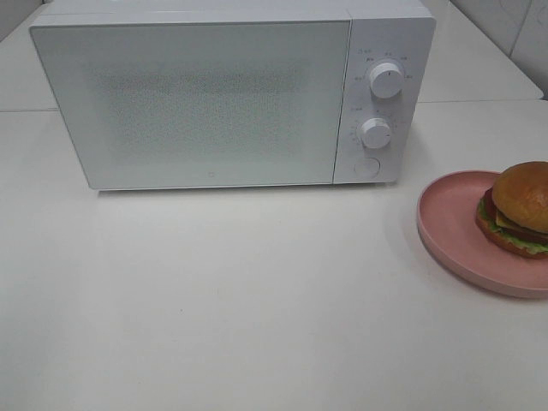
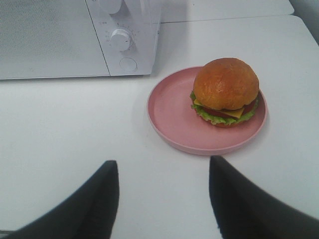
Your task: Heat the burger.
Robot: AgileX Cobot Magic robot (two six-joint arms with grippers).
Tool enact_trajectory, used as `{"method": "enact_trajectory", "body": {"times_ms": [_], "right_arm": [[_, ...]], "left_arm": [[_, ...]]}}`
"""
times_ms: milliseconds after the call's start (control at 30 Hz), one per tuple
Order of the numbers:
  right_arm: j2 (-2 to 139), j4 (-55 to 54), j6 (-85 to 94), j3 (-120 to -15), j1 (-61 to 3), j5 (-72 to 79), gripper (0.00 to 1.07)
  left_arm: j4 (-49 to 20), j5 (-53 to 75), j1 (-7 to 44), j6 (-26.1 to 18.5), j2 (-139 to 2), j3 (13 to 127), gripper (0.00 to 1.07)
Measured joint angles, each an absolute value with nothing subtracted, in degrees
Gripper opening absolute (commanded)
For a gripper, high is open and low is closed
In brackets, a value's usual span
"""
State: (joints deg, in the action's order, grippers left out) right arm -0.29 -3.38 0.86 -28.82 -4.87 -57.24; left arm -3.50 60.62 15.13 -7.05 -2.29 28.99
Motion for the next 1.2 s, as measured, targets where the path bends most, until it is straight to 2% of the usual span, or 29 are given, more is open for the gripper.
{"method": "enact_trajectory", "body": {"times_ms": [567, 667, 733, 900, 1200], "right_arm": [[-0.29, -3.38, 0.86, -28.82, -4.81, -57.24, 0.53], [-0.29, -3.38, 0.86, -28.82, -3.84, -57.24, 0.53], [-0.29, -3.38, 0.86, -28.82, -1.32, -57.24, 0.53], [-0.29, -3.38, 0.86, -28.82, 1.49, -57.24, 0.53], [-0.29, -3.38, 0.86, -28.82, 1.49, -57.24, 0.53]], "left_arm": [[-3.72, 60.62, 14.5, -7.1, -2.29, 28.99, 0.0], [-3.72, 60.62, 11.46, -7.22, -2.18, 28.99, 0.0], [-3.72, 60.62, 7.39, -7.28, -2.18, 28.99, 0.0], [-3.72, 60.62, 2.98, -7.28, -1.78, 28.99, 0.0], [-3.72, 60.5, 2.29, -7.28, 0.23, 28.99, 0.0]]}}
